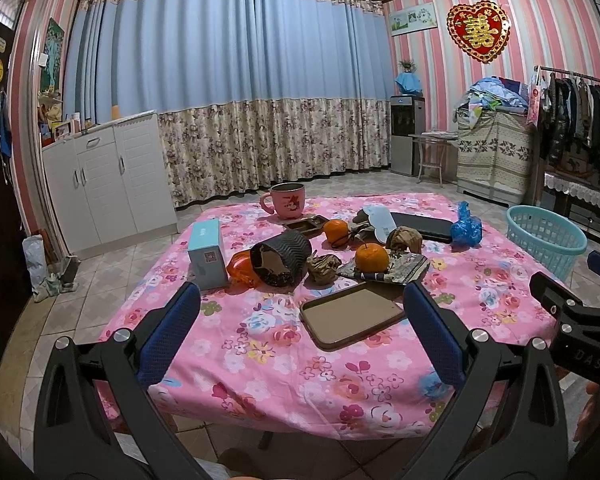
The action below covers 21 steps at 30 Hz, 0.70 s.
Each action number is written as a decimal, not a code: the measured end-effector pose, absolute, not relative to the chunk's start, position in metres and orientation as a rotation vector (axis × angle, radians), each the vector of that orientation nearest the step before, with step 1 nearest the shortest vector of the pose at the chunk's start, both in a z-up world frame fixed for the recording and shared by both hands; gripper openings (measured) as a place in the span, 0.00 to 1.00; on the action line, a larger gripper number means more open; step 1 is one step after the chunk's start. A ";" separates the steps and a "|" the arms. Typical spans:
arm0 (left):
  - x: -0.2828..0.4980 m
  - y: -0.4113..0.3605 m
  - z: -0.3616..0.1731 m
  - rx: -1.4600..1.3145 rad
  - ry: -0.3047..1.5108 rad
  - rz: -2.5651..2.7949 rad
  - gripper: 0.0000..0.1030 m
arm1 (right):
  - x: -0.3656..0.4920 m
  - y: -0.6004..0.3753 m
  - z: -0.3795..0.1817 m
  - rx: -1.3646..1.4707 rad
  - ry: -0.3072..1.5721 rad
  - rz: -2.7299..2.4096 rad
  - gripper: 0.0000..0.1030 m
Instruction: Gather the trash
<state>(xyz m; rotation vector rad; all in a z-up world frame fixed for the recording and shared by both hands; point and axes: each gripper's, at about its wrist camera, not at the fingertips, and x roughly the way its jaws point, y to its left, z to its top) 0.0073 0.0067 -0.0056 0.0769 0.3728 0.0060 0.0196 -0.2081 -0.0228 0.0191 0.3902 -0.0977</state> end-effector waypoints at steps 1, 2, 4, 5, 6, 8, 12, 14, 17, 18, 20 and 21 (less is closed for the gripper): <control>0.007 0.007 -0.005 0.077 0.373 0.006 0.95 | 0.020 -0.208 -0.023 0.020 0.392 -0.097 0.97; 0.007 0.007 -0.005 0.077 0.373 0.006 0.95 | 0.020 -0.210 -0.023 0.020 0.392 -0.097 0.97; 0.007 0.007 -0.005 0.077 0.372 0.006 0.95 | 0.019 -0.210 -0.023 0.020 0.392 -0.097 0.97; 0.008 0.008 -0.006 0.079 0.370 0.007 0.95 | 0.019 -0.209 -0.023 0.019 0.390 -0.098 0.97; 0.008 0.008 -0.006 0.079 0.369 0.007 0.95 | 0.019 -0.209 -0.023 0.019 0.389 -0.098 0.97; 0.007 0.008 -0.005 0.080 0.367 0.008 0.95 | 0.019 -0.210 -0.023 0.020 0.389 -0.098 0.97; 0.008 0.009 -0.005 0.082 0.366 0.009 0.95 | 0.020 -0.206 -0.021 0.021 0.389 -0.099 0.97; 0.008 0.010 -0.005 0.082 0.367 0.010 0.95 | 0.020 -0.207 -0.020 0.021 0.388 -0.100 0.97; 0.008 0.010 -0.005 0.080 0.366 0.010 0.95 | 0.020 -0.206 -0.021 0.021 0.387 -0.101 0.97; 0.008 0.010 -0.005 0.080 0.367 0.009 0.95 | 0.020 -0.206 -0.021 0.021 0.387 -0.101 0.97; 0.006 0.008 -0.003 0.082 0.365 0.009 0.95 | 0.020 -0.206 -0.021 0.022 0.387 -0.101 0.97; 0.006 0.008 -0.003 0.083 0.364 0.010 0.95 | 0.020 -0.206 -0.021 0.022 0.387 -0.100 0.97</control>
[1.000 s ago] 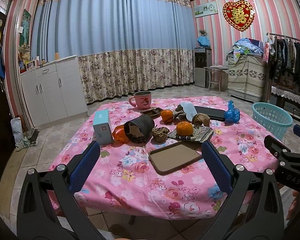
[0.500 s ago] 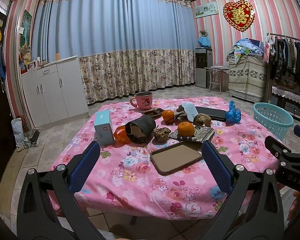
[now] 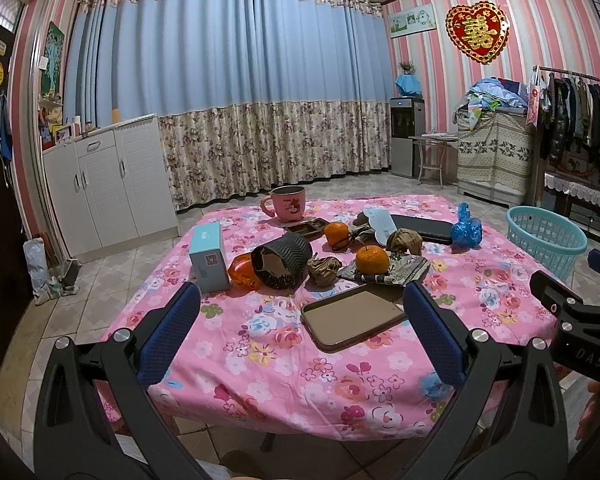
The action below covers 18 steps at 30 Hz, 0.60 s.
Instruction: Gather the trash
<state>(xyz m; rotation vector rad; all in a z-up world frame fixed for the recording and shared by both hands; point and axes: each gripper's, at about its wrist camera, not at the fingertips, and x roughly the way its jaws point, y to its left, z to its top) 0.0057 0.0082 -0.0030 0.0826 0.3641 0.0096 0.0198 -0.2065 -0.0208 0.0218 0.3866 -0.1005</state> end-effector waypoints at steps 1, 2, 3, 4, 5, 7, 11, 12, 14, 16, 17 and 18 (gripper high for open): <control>0.006 0.008 -0.003 0.083 0.365 0.010 0.95 | 0.020 -0.206 -0.021 0.022 0.386 -0.100 0.97; 0.006 0.009 -0.003 0.082 0.365 0.010 0.95 | 0.020 -0.207 -0.021 0.022 0.386 -0.100 0.97; 0.006 0.009 -0.003 0.081 0.365 0.009 0.95 | 0.020 -0.206 -0.021 0.021 0.386 -0.101 0.97; 0.006 0.008 -0.003 0.082 0.365 0.010 0.95 | 0.020 -0.207 -0.021 0.021 0.387 -0.101 0.97; 0.006 0.009 -0.003 0.082 0.366 0.009 0.95 | 0.020 -0.207 -0.021 0.022 0.386 -0.100 0.97; 0.006 0.008 -0.003 0.082 0.364 0.010 0.95 | 0.020 -0.207 -0.021 0.023 0.387 -0.100 0.97; 0.006 0.009 -0.003 0.083 0.365 0.010 0.95 | 0.020 -0.206 -0.021 0.021 0.386 -0.101 0.97; 0.006 0.008 -0.003 0.083 0.365 0.009 0.95 | 0.020 -0.206 -0.021 0.021 0.386 -0.100 0.97; 0.006 0.008 -0.003 0.082 0.364 0.009 0.95 | 0.020 -0.206 -0.021 0.021 0.386 -0.100 0.97; 0.006 0.009 -0.003 0.083 0.365 0.009 0.95 | 0.020 -0.206 -0.021 0.022 0.385 -0.101 0.97; 0.006 0.008 -0.003 0.083 0.364 0.009 0.95 | 0.020 -0.206 -0.021 0.022 0.385 -0.101 0.97; 0.006 0.008 -0.003 0.083 0.363 0.009 0.95 | 0.020 -0.206 -0.021 0.022 0.386 -0.100 0.97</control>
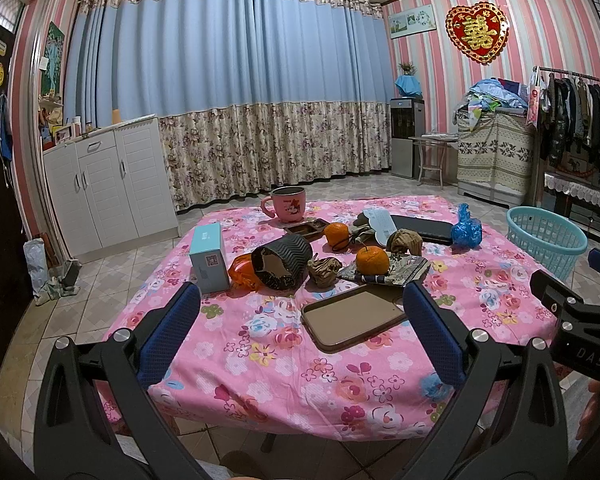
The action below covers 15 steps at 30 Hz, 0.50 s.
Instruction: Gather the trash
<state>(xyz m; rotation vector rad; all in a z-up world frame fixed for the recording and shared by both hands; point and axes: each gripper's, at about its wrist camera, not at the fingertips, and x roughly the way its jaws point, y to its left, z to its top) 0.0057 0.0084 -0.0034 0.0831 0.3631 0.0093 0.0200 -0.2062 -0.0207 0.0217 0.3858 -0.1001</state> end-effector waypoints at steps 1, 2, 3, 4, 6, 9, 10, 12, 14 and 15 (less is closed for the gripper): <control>0.006 0.008 -0.003 0.083 0.363 0.009 0.95 | 0.020 -0.206 -0.021 0.021 0.385 -0.100 0.97; 0.006 0.009 -0.004 0.082 0.363 0.009 0.95 | 0.020 -0.206 -0.021 0.021 0.385 -0.101 0.97; 0.006 0.008 -0.003 0.082 0.364 0.009 0.95 | 0.020 -0.206 -0.021 0.021 0.385 -0.100 0.97; 0.006 0.008 -0.003 0.083 0.364 0.009 0.95 | 0.020 -0.206 -0.020 0.021 0.385 -0.101 0.97; 0.005 0.008 -0.003 0.085 0.363 0.008 0.95 | 0.020 -0.206 -0.020 0.021 0.385 -0.101 0.97; 0.005 0.009 -0.002 0.084 0.363 0.008 0.95 | 0.020 -0.206 -0.020 0.021 0.384 -0.100 0.97; 0.005 0.008 -0.002 0.085 0.362 0.009 0.95 | 0.021 -0.205 -0.020 0.020 0.384 -0.100 0.97; 0.005 0.009 -0.002 0.084 0.363 0.008 0.95 | 0.020 -0.206 -0.020 0.020 0.384 -0.100 0.97; 0.005 0.009 -0.002 0.085 0.363 0.010 0.95 | 0.020 -0.206 -0.020 0.020 0.384 -0.100 0.97; 0.005 0.008 -0.002 0.086 0.364 0.010 0.95 | 0.020 -0.206 -0.020 0.021 0.384 -0.100 0.97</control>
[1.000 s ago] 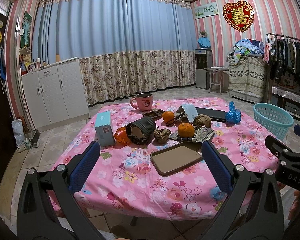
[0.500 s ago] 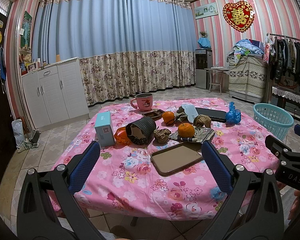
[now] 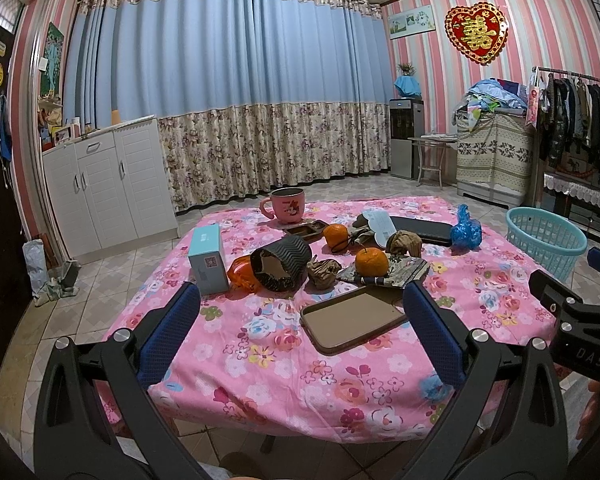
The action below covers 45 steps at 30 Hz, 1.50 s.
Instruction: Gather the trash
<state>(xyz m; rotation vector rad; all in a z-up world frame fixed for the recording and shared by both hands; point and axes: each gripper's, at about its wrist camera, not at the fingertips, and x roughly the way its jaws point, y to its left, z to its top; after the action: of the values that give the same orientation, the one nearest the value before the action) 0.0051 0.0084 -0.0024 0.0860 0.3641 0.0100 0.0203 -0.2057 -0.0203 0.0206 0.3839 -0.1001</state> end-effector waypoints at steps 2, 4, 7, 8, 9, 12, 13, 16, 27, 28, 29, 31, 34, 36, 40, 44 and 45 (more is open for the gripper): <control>0.005 0.008 -0.001 0.085 0.363 0.009 0.95 | 0.020 -0.206 -0.020 0.020 0.384 -0.100 0.97; 0.005 0.009 -0.001 0.085 0.363 0.010 0.95 | 0.021 -0.205 -0.021 0.019 0.384 -0.100 0.97; 0.005 0.008 -0.001 0.086 0.364 0.008 0.95 | 0.021 -0.205 -0.021 0.019 0.384 -0.100 0.97; 0.005 0.009 -0.001 0.086 0.365 0.009 0.95 | 0.021 -0.205 -0.021 0.019 0.385 -0.100 0.97; 0.005 0.009 -0.001 0.087 0.364 0.010 0.95 | 0.021 -0.205 -0.020 0.020 0.386 -0.099 0.97; 0.005 0.009 0.000 0.085 0.364 0.010 0.95 | 0.022 -0.203 -0.019 0.019 0.388 -0.100 0.97; 0.005 0.008 0.000 0.087 0.363 0.010 0.95 | 0.023 -0.203 -0.019 0.019 0.389 -0.100 0.97; 0.005 0.008 -0.001 0.087 0.363 0.010 0.95 | 0.023 -0.203 -0.019 0.018 0.388 -0.100 0.97; 0.008 0.007 0.000 0.089 0.366 0.013 0.95 | 0.027 -0.203 -0.021 0.017 0.396 -0.096 0.97; 0.010 0.007 -0.002 0.089 0.368 0.013 0.95 | 0.030 -0.203 -0.025 0.016 0.399 -0.094 0.97; 0.011 0.008 -0.002 0.086 0.371 0.013 0.95 | 0.032 -0.203 -0.025 0.015 0.401 -0.094 0.97; 0.017 0.008 -0.007 0.086 0.376 0.014 0.95 | 0.036 -0.203 -0.028 0.013 0.405 -0.096 0.97; 0.025 0.008 -0.012 0.087 0.384 0.018 0.95 | 0.044 -0.204 -0.032 0.020 0.416 -0.091 0.97; 0.032 0.008 -0.015 0.086 0.391 0.017 0.95 | 0.048 -0.203 -0.035 0.017 0.417 -0.089 0.97; 0.046 0.008 -0.020 0.089 0.407 0.014 0.95 | 0.061 -0.205 -0.038 0.018 0.424 -0.090 0.97; 0.062 0.009 -0.022 0.095 0.421 0.013 0.95 | 0.077 -0.206 -0.038 -0.002 0.422 -0.102 0.97; 0.070 0.010 -0.023 0.096 0.428 0.016 0.95 | 0.080 -0.206 -0.038 -0.004 0.424 -0.105 0.97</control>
<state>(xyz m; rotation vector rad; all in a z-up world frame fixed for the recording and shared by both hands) 0.0697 0.0101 -0.0230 0.0957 0.4285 0.0163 0.0796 -0.2059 -0.0380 -0.0043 0.4236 -0.1050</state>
